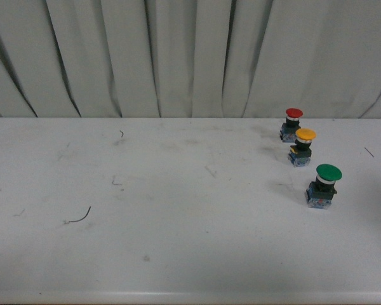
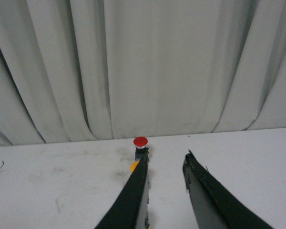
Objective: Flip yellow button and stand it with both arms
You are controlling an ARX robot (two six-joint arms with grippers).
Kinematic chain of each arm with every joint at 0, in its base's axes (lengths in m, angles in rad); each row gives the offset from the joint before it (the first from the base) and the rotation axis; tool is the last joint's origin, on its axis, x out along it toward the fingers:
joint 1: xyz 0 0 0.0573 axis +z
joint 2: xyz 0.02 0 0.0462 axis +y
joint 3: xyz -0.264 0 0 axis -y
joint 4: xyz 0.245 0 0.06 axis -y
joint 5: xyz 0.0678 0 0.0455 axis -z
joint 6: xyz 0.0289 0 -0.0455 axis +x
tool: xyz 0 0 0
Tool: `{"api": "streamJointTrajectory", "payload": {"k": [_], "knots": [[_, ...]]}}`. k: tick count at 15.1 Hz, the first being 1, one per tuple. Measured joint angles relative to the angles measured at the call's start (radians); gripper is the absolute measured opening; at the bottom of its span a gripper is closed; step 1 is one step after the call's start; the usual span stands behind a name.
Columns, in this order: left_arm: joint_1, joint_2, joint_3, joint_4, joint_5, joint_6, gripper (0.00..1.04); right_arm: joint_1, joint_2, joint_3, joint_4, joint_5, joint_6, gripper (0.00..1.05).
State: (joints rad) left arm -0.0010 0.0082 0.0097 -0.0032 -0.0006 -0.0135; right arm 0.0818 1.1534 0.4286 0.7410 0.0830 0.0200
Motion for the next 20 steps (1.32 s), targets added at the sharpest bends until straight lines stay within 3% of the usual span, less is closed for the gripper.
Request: {"api": "streamJointTrajectory", "payload": {"k": [2, 3, 5, 16, 20], "knots": [[0.000, 0.000, 0.000, 0.000, 0.000, 0.000, 0.98, -0.013, -0.074, -0.104, 0.012, -0.017, -0.010, 0.07], [0.000, 0.000, 0.000, 0.000, 0.000, 0.000, 0.98, -0.050, -0.110, -0.152, 0.011, -0.066, -0.015, 0.02], [0.000, 0.000, 0.000, 0.000, 0.000, 0.000, 0.98, -0.089, -0.191, -0.215, 0.009, -0.072, -0.017, 0.02], [0.000, 0.000, 0.000, 0.000, 0.000, 0.000, 0.98, -0.087, -0.566, -0.418, -0.163, -0.080, -0.017, 0.02], [0.000, 0.000, 0.000, 0.000, 0.000, 0.000, 0.98, -0.087, -0.723, -0.417, -0.312, -0.080, -0.017, 0.02]]}}
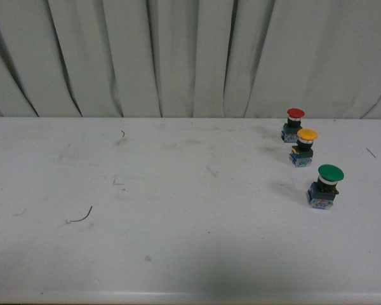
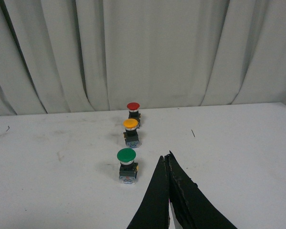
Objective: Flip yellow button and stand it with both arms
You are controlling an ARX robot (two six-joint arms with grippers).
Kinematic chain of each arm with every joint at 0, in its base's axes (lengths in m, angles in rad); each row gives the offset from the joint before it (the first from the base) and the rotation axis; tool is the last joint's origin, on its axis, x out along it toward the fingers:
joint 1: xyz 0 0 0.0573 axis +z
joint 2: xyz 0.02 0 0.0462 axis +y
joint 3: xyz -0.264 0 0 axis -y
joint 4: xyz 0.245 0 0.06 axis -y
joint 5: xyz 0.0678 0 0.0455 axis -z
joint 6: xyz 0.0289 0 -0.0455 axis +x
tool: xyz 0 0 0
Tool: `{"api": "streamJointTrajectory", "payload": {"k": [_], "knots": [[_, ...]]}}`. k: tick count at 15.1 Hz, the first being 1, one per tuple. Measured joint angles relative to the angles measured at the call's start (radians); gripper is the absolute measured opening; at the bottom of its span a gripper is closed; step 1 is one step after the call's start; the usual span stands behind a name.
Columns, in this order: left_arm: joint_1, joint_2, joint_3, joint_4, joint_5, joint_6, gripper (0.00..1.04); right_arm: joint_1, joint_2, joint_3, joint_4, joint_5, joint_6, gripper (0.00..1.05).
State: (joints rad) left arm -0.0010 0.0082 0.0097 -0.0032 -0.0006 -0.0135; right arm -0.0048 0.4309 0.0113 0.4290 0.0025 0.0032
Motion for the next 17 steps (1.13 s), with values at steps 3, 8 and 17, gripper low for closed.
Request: {"api": "streamJointTrajectory", "payload": {"k": [3, 8, 17], "knots": [[0.000, 0.000, 0.000, 0.000, 0.000, 0.000, 0.98, 0.000, -0.096, 0.000, -0.088, 0.000, 0.000, 0.02], [0.000, 0.000, 0.000, 0.000, 0.000, 0.000, 0.98, 0.000, -0.206, 0.000, -0.204, 0.000, 0.000, 0.02], [0.000, 0.000, 0.000, 0.000, 0.000, 0.000, 0.98, 0.000, -0.427, 0.000, -0.433, -0.003, 0.000, 0.02]]}}
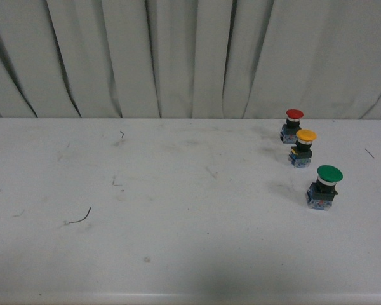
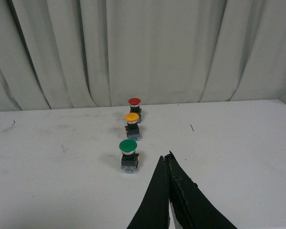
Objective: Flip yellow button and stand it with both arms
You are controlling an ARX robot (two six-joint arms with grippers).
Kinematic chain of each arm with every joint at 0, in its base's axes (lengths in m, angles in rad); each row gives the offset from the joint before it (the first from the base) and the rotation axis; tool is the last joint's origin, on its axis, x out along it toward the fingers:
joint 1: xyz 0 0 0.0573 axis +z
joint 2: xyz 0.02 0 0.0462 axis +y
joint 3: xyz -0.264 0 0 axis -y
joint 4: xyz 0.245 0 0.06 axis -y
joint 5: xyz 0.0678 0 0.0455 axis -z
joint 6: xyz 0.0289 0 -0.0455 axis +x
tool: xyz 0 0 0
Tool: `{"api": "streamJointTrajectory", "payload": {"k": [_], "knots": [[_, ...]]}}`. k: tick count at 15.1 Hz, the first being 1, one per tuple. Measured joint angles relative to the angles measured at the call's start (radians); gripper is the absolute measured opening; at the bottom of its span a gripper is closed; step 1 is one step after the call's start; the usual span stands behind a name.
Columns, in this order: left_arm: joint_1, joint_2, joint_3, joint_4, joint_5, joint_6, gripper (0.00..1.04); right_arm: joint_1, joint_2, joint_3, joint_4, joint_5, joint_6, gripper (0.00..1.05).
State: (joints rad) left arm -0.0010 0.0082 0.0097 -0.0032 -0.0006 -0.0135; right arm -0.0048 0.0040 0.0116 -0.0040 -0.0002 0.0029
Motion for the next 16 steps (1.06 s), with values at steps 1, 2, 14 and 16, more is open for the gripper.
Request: {"api": "streamJointTrajectory", "payload": {"k": [1, 2, 14, 16], "knots": [[0.000, 0.000, 0.000, 0.000, 0.000, 0.000, 0.98, 0.000, 0.000, 0.000, 0.001, 0.000, 0.000, 0.07], [0.000, 0.000, 0.000, 0.000, 0.000, 0.000, 0.98, 0.000, 0.000, 0.000, 0.001, 0.000, 0.000, 0.18], [0.000, 0.000, 0.000, 0.000, 0.000, 0.000, 0.98, 0.000, 0.000, 0.000, 0.001, 0.000, 0.000, 0.98], [0.000, 0.000, 0.000, 0.000, 0.000, 0.000, 0.98, 0.000, 0.000, 0.000, 0.001, 0.000, 0.000, 0.98]]}}
